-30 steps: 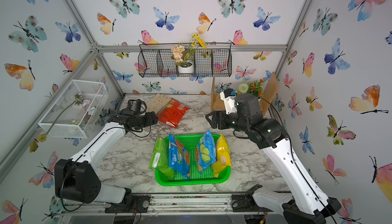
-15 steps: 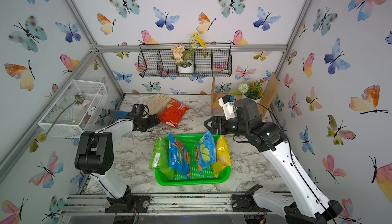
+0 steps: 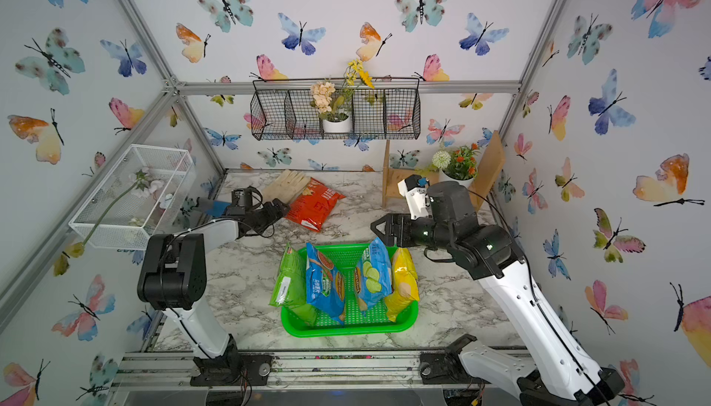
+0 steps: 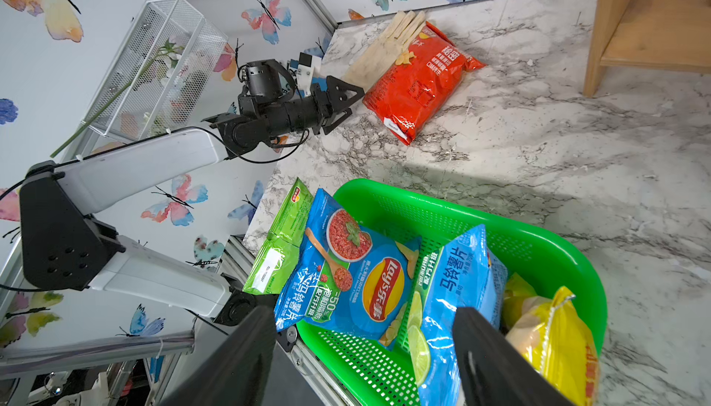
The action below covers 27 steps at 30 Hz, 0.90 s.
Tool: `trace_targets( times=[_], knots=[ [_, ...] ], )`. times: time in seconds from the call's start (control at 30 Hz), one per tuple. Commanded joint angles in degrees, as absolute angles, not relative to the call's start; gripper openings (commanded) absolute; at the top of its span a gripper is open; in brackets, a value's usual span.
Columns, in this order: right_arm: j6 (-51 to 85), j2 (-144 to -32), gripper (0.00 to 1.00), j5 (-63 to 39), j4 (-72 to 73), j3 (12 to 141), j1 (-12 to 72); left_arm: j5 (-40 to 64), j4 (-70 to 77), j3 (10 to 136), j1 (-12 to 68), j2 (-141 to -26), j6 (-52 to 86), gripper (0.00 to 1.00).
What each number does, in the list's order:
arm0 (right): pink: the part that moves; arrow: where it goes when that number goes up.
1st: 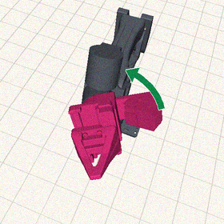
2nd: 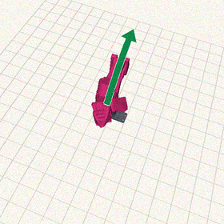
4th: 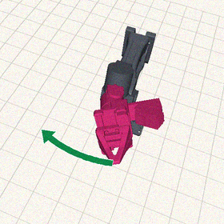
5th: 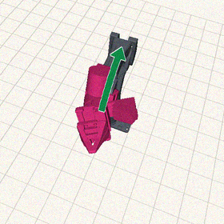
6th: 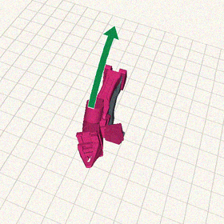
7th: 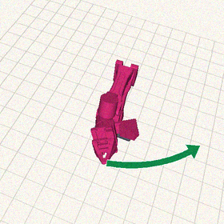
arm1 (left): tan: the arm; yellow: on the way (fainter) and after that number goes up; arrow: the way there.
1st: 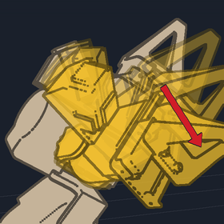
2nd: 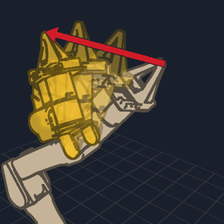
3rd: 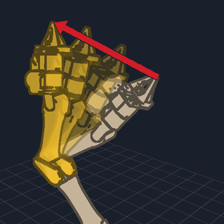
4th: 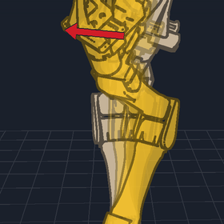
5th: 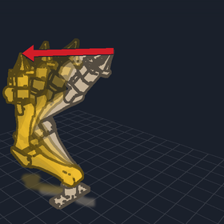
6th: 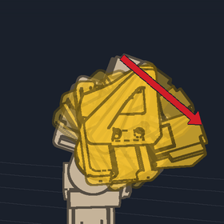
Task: Put the potato chips into the basket
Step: Place the potato chip in the basket, then pick up the potato chip from the center of the board.
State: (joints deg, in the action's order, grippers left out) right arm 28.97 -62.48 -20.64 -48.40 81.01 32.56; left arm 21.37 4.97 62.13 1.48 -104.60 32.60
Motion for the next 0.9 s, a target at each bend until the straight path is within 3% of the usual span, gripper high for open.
trace_targets(
  times=[0.0, 0.4, 0.53, 0.87],
  knots=[
    [29.11, -62.56, 0.78, -21.71, -49.33, 81.42, 32.26, 24.74, 8.05, 62.89, 1.46, -107.6, 34.57, 0.9],
    [27.79, -63.02, 0.78, -21.27, -51.05, 81.93, 32.26, 29.69, 16.67, 62.35, 0.63, -111.63, 40.14, 0.9],
    [27.52, -63.06, 0.77, -21.01, -51.09, 81.69, 32.26, 31.4, 18.64, 62.71, 0.48, -113.24, 42.16, 0.85],
    [26.69, -63.41, 0.77, -20.7, -50.8, 80.56, 32.26, 33.79, 21.03, 62.7, 0.17, -114.7, 43.99, 0.27]
  ],
)
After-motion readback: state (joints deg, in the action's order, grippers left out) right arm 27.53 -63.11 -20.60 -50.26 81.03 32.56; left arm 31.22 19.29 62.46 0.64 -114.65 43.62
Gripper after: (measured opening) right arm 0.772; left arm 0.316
